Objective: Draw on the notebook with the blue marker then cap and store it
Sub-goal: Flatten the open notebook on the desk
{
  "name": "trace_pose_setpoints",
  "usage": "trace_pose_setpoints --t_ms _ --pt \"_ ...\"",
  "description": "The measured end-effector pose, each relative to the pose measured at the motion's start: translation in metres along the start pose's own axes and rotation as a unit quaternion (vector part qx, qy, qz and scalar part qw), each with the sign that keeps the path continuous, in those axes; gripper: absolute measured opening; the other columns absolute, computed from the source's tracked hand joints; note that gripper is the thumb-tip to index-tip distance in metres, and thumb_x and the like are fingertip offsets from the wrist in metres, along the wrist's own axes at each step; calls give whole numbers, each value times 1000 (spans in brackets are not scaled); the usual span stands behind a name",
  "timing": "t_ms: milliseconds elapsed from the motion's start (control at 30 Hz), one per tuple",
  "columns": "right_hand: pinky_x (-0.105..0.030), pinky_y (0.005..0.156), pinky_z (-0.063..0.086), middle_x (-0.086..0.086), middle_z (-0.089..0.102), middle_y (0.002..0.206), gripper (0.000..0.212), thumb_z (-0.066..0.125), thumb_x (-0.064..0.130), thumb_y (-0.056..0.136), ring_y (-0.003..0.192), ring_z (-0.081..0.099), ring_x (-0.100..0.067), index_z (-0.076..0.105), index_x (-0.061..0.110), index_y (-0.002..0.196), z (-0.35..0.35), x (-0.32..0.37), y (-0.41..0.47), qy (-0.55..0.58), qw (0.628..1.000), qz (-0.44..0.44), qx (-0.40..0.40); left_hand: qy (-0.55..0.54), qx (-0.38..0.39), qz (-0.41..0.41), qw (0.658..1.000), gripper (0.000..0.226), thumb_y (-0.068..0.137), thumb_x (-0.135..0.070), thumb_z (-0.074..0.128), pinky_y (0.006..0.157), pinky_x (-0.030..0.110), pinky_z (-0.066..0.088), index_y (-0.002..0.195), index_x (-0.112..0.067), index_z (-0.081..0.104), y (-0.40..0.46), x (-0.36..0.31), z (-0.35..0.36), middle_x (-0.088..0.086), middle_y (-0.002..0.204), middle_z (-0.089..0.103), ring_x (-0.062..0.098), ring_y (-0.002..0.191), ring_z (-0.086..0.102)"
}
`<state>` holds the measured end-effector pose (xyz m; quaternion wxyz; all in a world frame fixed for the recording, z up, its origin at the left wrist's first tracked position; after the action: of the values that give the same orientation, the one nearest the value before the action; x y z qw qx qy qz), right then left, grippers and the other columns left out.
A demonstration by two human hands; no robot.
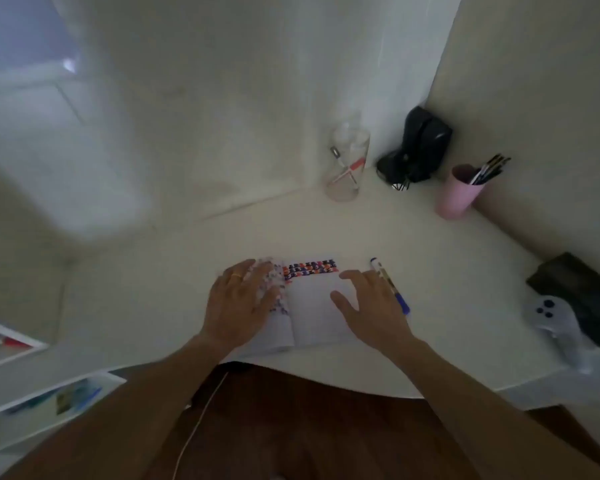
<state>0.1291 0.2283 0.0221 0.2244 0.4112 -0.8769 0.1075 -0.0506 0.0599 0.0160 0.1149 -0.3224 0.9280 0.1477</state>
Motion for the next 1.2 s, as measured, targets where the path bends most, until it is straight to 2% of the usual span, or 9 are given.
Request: trace_pose_setpoints --t_ms 100,267,367,567,667,833,1000,1100,1200 --pt "-36 99 44 -5 55 134 48 44 55 97 121 51 -24 49 30 138 32 -16 -1 -35 999 -17 -7 37 25 1 999 60 94 -61 40 104 56 47 138 -24 60 -10 16 36 15 144 60 40 132 55" --pt "-38 101 40 -4 52 133 52 32 59 94 123 46 -25 54 32 133 54 -30 -10 -86 994 -38 -54 54 -19 -3 998 60 93 -65 39 108 56 42 140 -31 57 -25 22 50 10 148 54 35 136 49" --pt "-43 103 42 -7 50 135 52 33 60 93 125 45 -28 53 31 132 58 -27 -15 -110 990 -46 -76 39 -24 -12 999 62 92 -67 36 111 56 40 140 -32 56 -26 22 51 10 148 55 35 137 48" --pt "-41 97 41 -5 51 126 50 36 61 93 115 47 -26 52 31 129 62 -26 -20 -140 983 -58 -102 34 -44 -2 998 64 92 -71 32 113 53 39 139 -33 54 -29 26 56 6 146 57 32 136 49" --pt "-42 98 42 -5 53 125 51 36 61 93 115 48 -27 53 30 130 62 -25 -22 -146 982 -61 -107 78 -15 17 997 78 91 -80 8 114 51 37 140 -39 50 -23 33 69 1 150 53 29 138 45" --pt "-42 104 41 -7 55 131 53 35 59 95 119 48 -29 54 28 134 58 -20 -31 -138 984 -52 -100 35 -32 -19 999 73 85 -77 24 117 50 36 138 -37 54 -28 29 59 3 148 58 27 140 48" --pt "-43 107 39 -9 54 137 52 36 53 98 125 46 -31 53 24 138 55 -16 -43 -132 986 -48 -84 64 -19 -19 998 77 86 -74 14 118 50 34 140 -35 53 -31 29 62 3 153 54 30 143 43" --pt "-43 106 39 -9 54 137 53 36 53 98 126 46 -30 53 24 139 55 -15 -42 -132 986 -51 -83 84 -19 -11 996 87 86 -76 0 117 51 34 141 -35 52 -32 28 64 6 155 52 32 145 41" --pt "-41 106 40 -8 54 135 52 37 53 98 125 47 -29 53 26 139 56 -17 -36 -132 986 -58 -86 84 -29 -5 996 86 88 -75 0 118 52 34 144 -34 50 -29 31 65 6 155 51 32 145 42"
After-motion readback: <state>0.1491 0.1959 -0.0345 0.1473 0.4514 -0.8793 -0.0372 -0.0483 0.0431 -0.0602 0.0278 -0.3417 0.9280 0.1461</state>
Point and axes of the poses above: each hand's wrist, its own y-axis towards the middle knuckle, its own z-axis out of the palm, x = y × z, the point moved 8 cm from there along y, towards the middle knuckle
